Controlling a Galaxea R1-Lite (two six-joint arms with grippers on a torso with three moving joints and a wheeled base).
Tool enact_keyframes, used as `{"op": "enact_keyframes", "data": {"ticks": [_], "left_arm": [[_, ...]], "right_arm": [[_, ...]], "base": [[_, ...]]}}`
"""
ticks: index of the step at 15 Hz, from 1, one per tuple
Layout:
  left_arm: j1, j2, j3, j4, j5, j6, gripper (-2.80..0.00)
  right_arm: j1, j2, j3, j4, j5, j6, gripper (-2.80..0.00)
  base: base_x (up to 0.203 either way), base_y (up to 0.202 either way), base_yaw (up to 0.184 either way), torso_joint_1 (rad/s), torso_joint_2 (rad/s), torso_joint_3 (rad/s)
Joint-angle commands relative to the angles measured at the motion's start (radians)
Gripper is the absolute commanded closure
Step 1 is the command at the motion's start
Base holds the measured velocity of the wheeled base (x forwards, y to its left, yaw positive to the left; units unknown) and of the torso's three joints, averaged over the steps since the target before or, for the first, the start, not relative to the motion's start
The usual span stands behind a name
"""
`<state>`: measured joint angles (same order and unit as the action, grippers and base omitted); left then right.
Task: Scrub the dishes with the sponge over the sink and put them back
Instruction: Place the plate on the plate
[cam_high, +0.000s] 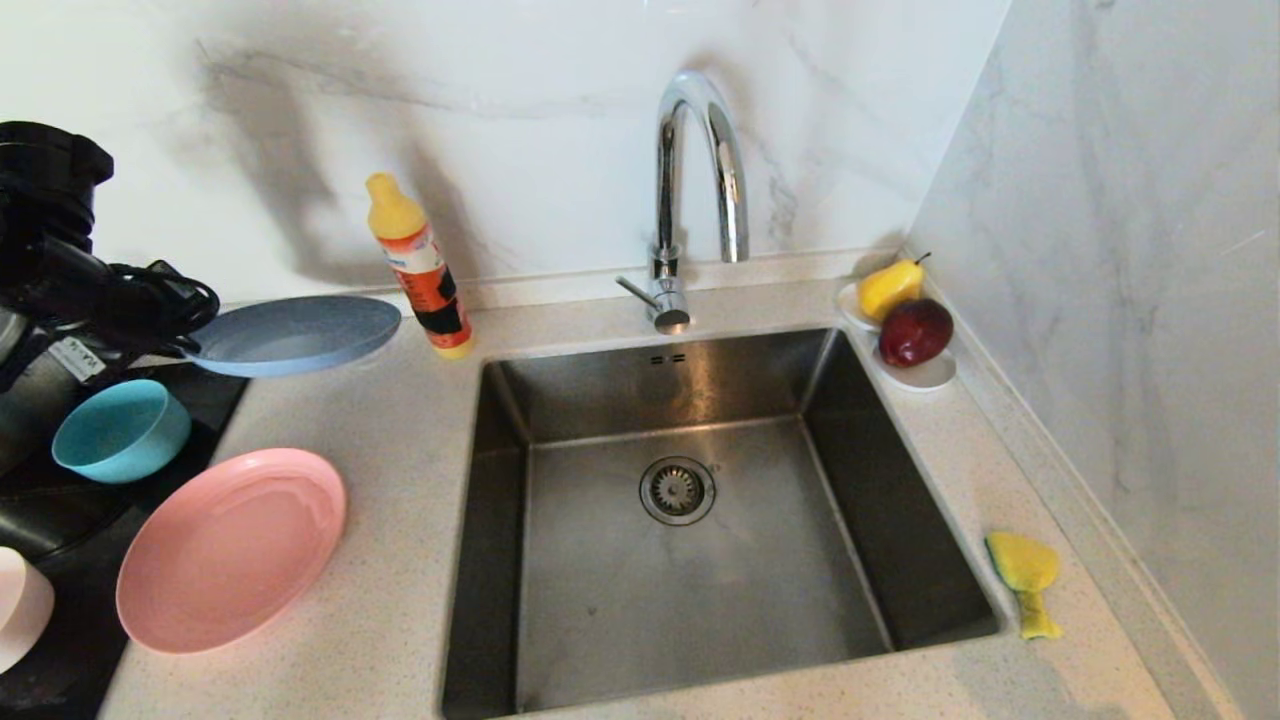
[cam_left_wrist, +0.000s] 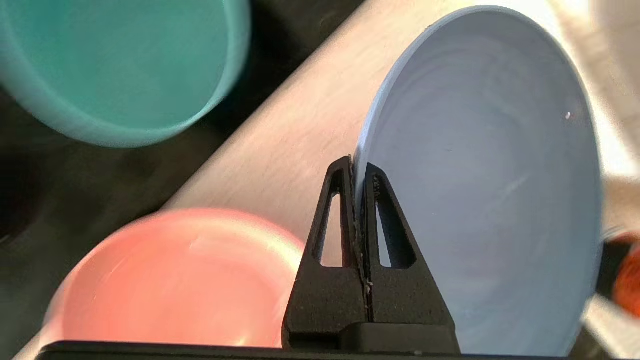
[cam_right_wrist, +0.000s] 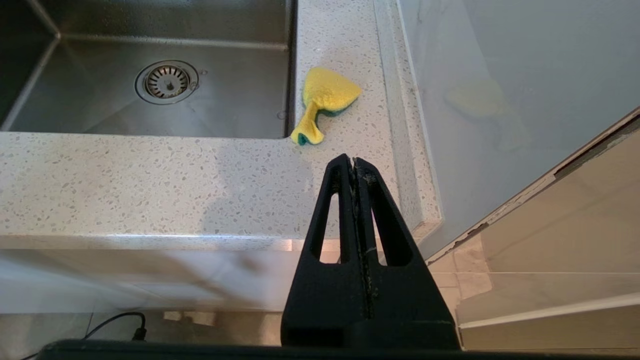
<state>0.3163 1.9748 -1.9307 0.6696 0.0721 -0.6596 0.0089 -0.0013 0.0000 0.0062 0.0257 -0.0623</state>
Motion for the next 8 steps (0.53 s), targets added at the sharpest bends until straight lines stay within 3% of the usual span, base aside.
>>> {"op": "enact_keyframes", "data": {"ticks": [1,4,8], "left_arm": [[0.018,-0.066,0.005,0.115,0.0,-0.002,0.0],[0.044,-0.128,0.077,0.178,-0.005,0.01,0.0],[0.078,-0.235,0.292,0.179,-0.015,0.06,0.0]], "right_arm": [[0.0,-0.001,0.0,0.0,0.0,-0.001,0.0],[0.0,-0.002,0.0,0.0,0.0,-0.001,0.0],[0.0,-0.002,0.0,0.0,0.0,-0.001,0.0]], "base": [[0.0,0.0,0.0,0.0,0.0,0.0],[0.0,0.0,0.0,0.0,0.0,0.0],[0.0,0.0,0.0,0.0,0.0,0.0]]}}
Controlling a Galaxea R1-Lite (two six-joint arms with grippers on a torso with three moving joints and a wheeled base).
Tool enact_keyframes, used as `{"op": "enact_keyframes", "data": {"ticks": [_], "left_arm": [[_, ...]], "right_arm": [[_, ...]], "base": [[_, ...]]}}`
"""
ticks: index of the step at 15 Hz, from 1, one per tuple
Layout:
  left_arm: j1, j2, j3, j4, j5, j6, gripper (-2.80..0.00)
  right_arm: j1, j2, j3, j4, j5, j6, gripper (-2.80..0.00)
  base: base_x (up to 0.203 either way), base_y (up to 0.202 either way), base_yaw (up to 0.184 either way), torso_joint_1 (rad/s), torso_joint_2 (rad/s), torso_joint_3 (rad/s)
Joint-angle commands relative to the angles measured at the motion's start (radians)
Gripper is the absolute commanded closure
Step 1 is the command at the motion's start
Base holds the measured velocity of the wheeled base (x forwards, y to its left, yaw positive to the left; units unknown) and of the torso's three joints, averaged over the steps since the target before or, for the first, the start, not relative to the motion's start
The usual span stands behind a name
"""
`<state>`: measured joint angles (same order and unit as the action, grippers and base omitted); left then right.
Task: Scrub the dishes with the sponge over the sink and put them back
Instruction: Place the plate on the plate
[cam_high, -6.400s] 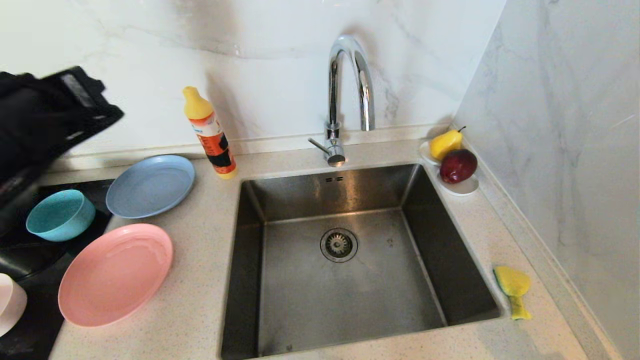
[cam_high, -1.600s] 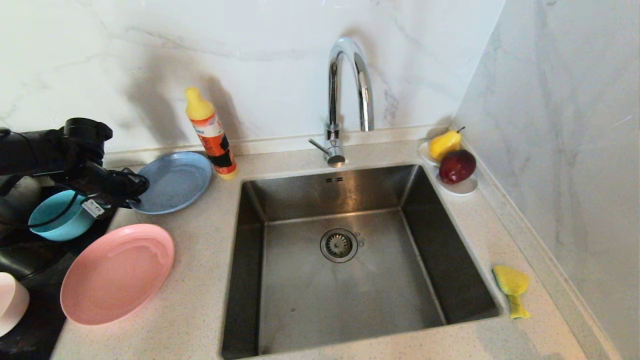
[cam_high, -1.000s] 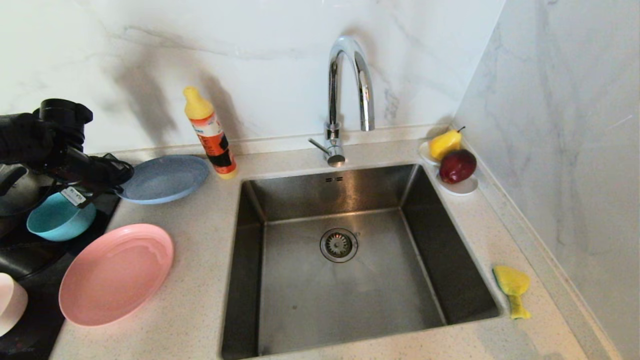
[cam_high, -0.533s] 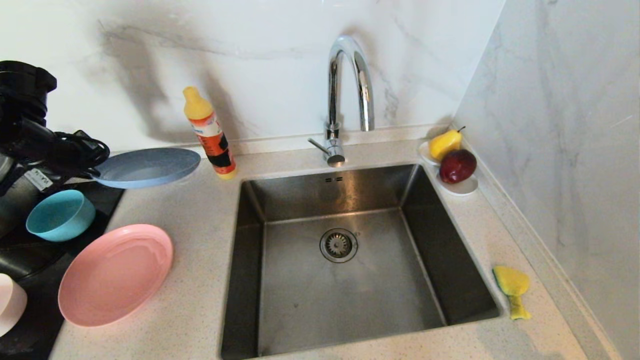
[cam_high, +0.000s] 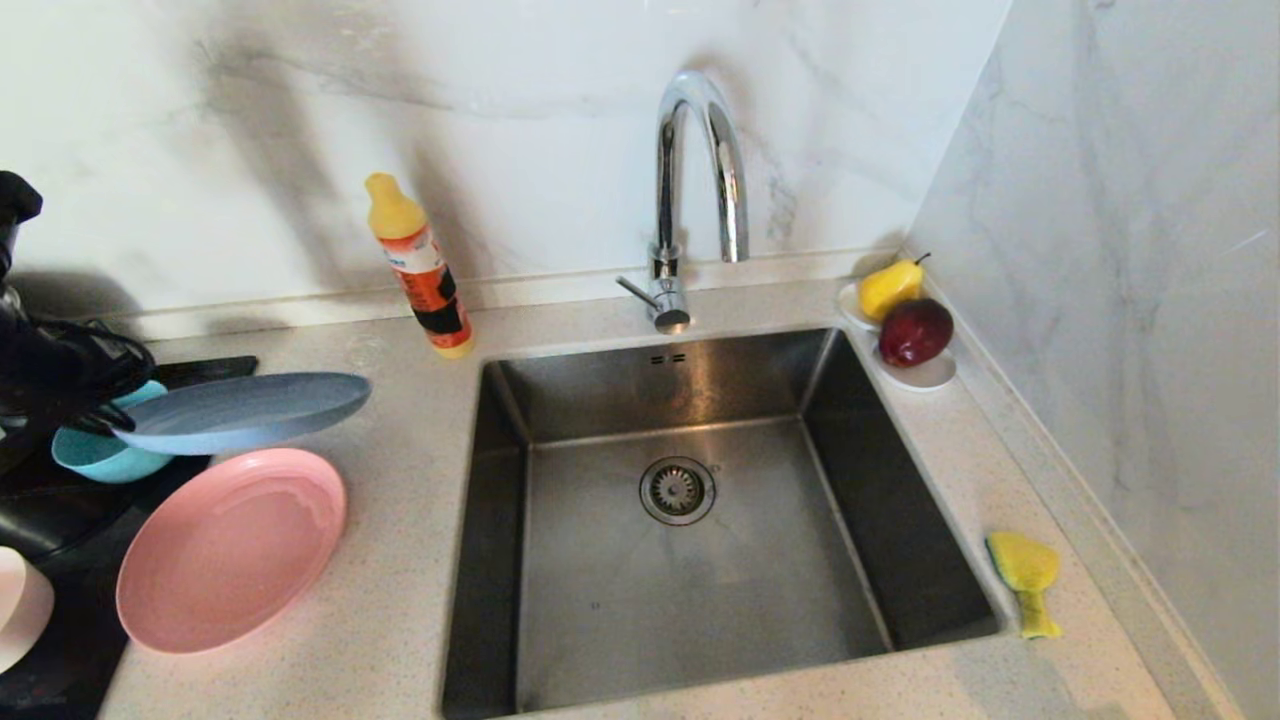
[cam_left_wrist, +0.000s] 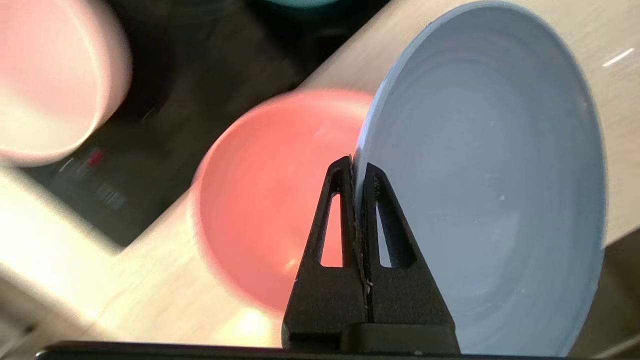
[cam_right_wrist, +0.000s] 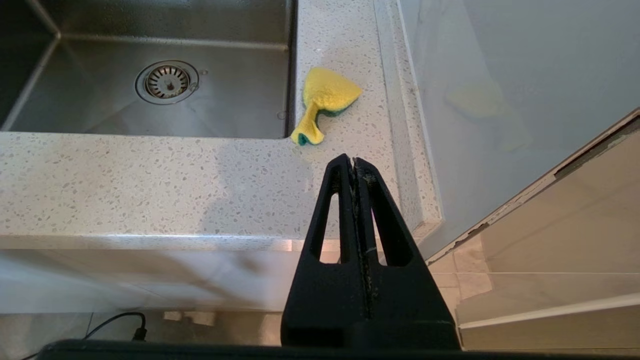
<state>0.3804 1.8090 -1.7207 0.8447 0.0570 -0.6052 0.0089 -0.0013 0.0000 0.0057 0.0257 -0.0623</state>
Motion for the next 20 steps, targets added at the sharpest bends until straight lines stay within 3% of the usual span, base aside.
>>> {"op": "enact_keyframes", "data": {"ticks": [1,4,7,16,20], "left_arm": [[0.027,-0.1,0.13,0.001,-0.001,0.021,0.0],[0.06,-0.17,0.259,-0.028,-0.012,0.055,0.0],[0.07,-0.206,0.392,-0.151,-0.025,0.064,0.0],[0.119,-0.321,0.428,-0.165,-0.068,0.086,0.0],[0.146,-0.332,0.522,-0.173,-0.067,0.129,0.0]], "right_arm": [[0.0,0.0,0.0,0.0,0.0,-0.001,0.0],[0.0,-0.002,0.0,0.0,0.0,-0.001,0.0],[0.0,-0.001,0.0,0.0,0.0,-0.001,0.0],[0.0,-0.002,0.0,0.0,0.0,-0.001,0.0],[0.0,-0.002,0.0,0.0,0.0,-0.001,0.0]], "base": [[0.0,0.0,0.0,0.0,0.0,0.0],[0.0,0.0,0.0,0.0,0.0,0.0],[0.0,0.0,0.0,0.0,0.0,0.0],[0.0,0.0,0.0,0.0,0.0,0.0],[0.0,0.0,0.0,0.0,0.0,0.0]]}}
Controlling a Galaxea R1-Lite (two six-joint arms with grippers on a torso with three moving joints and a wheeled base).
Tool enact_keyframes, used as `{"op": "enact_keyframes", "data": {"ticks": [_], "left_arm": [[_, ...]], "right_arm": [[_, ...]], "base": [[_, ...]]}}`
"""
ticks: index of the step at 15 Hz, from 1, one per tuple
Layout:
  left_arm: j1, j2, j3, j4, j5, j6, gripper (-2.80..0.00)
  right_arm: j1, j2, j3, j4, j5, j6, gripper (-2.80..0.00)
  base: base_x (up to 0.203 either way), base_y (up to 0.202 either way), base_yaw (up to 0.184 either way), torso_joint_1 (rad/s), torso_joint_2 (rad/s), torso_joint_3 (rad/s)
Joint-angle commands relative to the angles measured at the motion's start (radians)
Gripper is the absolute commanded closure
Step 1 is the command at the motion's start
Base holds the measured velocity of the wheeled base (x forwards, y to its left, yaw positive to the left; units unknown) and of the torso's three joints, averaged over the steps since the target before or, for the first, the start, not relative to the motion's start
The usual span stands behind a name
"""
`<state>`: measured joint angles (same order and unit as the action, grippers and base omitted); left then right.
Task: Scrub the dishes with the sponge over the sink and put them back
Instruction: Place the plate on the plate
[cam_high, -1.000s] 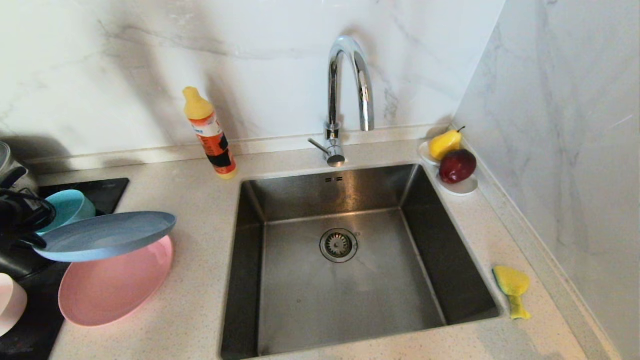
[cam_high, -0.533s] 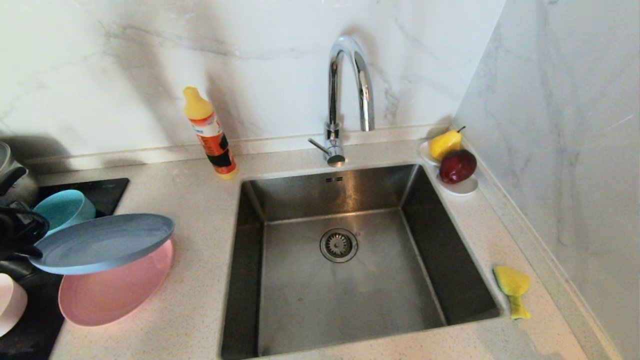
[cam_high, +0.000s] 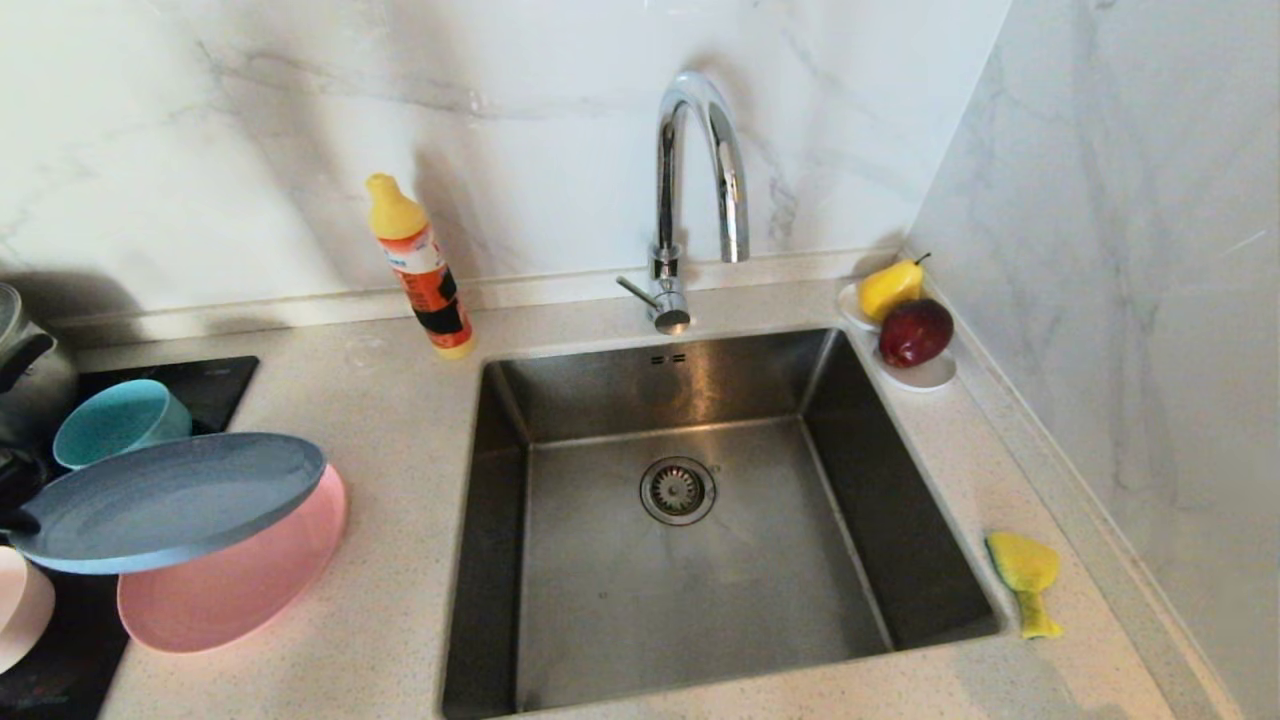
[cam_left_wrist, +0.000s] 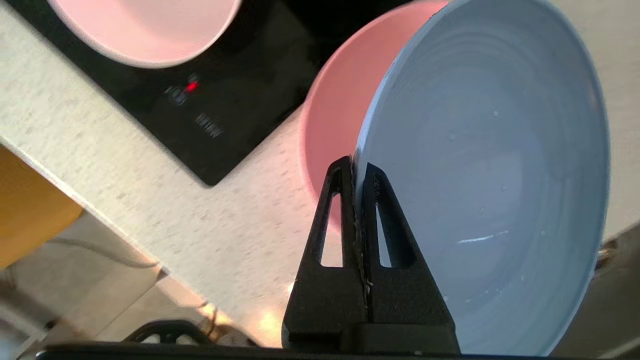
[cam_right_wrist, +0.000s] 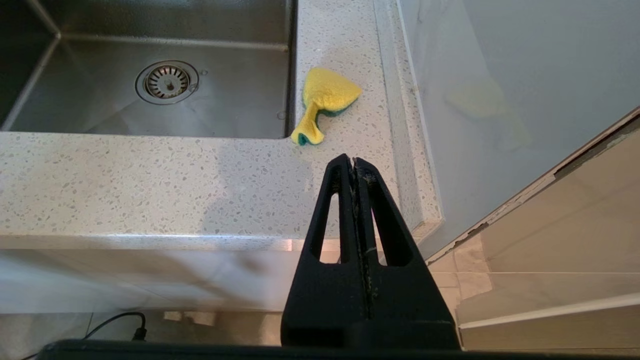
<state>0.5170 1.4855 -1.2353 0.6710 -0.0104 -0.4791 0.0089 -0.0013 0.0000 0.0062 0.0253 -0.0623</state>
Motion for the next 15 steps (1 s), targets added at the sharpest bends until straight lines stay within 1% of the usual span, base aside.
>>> {"op": "enact_keyframes", "data": {"ticks": [1,4,7,9,11,14,15], "left_arm": [[0.016,-0.008,0.057,-0.003,0.002,0.014,0.0],[0.021,-0.005,0.098,-0.015,-0.005,0.017,0.0],[0.033,0.003,0.191,-0.149,-0.033,0.021,0.0],[0.038,0.002,0.235,-0.218,-0.051,0.026,0.0],[0.051,-0.009,0.278,-0.275,-0.112,0.035,0.0],[0.061,-0.009,0.338,-0.385,-0.144,0.043,0.0],[0.073,-0.011,0.365,-0.439,-0.185,0.043,0.0]], "right_arm": [[0.0,-0.002,0.0,0.0,0.001,-0.001,0.0],[0.0,-0.002,0.0,0.0,0.001,-0.001,0.0],[0.0,0.0,0.0,0.0,0.001,-0.001,0.0],[0.0,0.0,0.0,0.0,0.001,-0.001,0.0],[0.0,-0.002,0.0,0.0,0.001,-0.001,0.0],[0.0,-0.001,0.0,0.0,0.001,-0.001,0.0],[0.0,-0.002,0.0,0.0,0.001,-0.001,0.0]], "base": [[0.0,0.0,0.0,0.0,0.0,0.0],[0.0,0.0,0.0,0.0,0.0,0.0],[0.0,0.0,0.0,0.0,0.0,0.0],[0.0,0.0,0.0,0.0,0.0,0.0],[0.0,0.0,0.0,0.0,0.0,0.0],[0.0,0.0,0.0,0.0,0.0,0.0],[0.0,0.0,0.0,0.0,0.0,0.0]]}}
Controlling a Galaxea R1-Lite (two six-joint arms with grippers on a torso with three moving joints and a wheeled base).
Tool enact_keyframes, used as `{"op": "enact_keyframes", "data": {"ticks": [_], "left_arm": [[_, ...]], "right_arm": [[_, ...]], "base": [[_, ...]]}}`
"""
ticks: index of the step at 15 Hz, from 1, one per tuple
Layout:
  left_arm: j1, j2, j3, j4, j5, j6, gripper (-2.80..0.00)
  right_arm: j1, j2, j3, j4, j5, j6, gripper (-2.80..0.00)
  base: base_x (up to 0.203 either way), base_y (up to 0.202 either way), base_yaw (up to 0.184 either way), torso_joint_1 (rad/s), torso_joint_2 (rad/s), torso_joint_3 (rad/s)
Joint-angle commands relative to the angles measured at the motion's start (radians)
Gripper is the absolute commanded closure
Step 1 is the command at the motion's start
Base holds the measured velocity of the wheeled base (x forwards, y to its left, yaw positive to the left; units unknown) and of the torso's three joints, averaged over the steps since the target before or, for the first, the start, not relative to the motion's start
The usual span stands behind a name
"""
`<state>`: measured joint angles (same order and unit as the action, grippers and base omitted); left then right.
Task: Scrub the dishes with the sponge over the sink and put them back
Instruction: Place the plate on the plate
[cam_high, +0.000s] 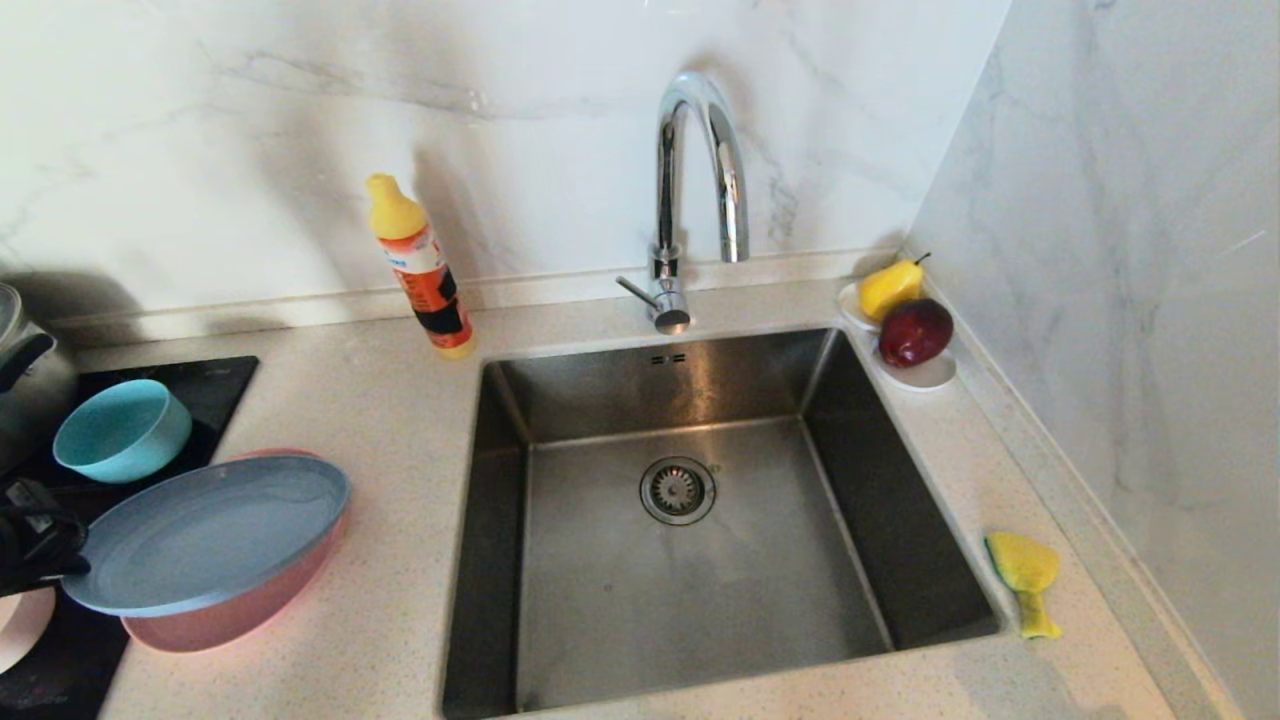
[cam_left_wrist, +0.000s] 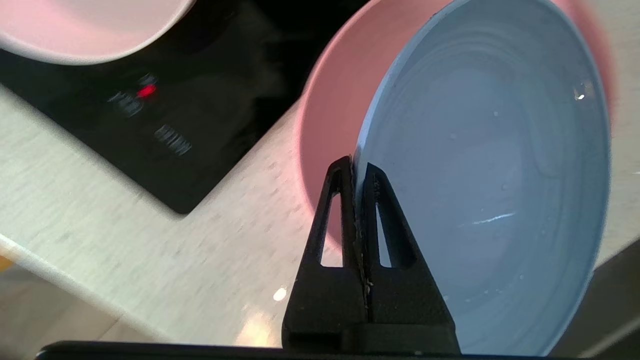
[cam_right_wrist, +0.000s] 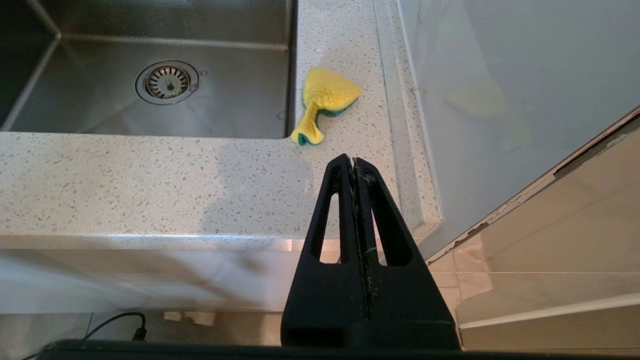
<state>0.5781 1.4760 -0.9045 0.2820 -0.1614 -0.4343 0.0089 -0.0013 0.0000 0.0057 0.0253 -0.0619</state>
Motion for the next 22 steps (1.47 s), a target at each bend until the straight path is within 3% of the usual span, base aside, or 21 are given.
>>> {"op": "enact_keyframes", "data": {"ticks": [1,10,14,22], "left_arm": [[0.024,0.0,0.055,-0.086,-0.06,0.006,0.0],[0.063,0.122,0.081,-0.275,-0.177,0.065,0.0],[0.063,0.133,0.081,-0.277,-0.208,0.077,0.0],[0.065,0.05,0.079,-0.259,-0.209,0.077,0.0]], "right_arm": [[0.0,0.0,0.0,0.0,0.001,-0.001,0.0],[0.0,-0.002,0.0,0.0,0.001,-0.001,0.0],[0.0,-0.001,0.0,0.0,0.001,-0.001,0.0],[0.0,-0.002,0.0,0.0,0.001,-0.001,0.0]], "base": [[0.0,0.0,0.0,0.0,0.0,0.0],[0.0,0.0,0.0,0.0,0.0,0.0],[0.0,0.0,0.0,0.0,0.0,0.0],[0.0,0.0,0.0,0.0,0.0,0.0]]}}
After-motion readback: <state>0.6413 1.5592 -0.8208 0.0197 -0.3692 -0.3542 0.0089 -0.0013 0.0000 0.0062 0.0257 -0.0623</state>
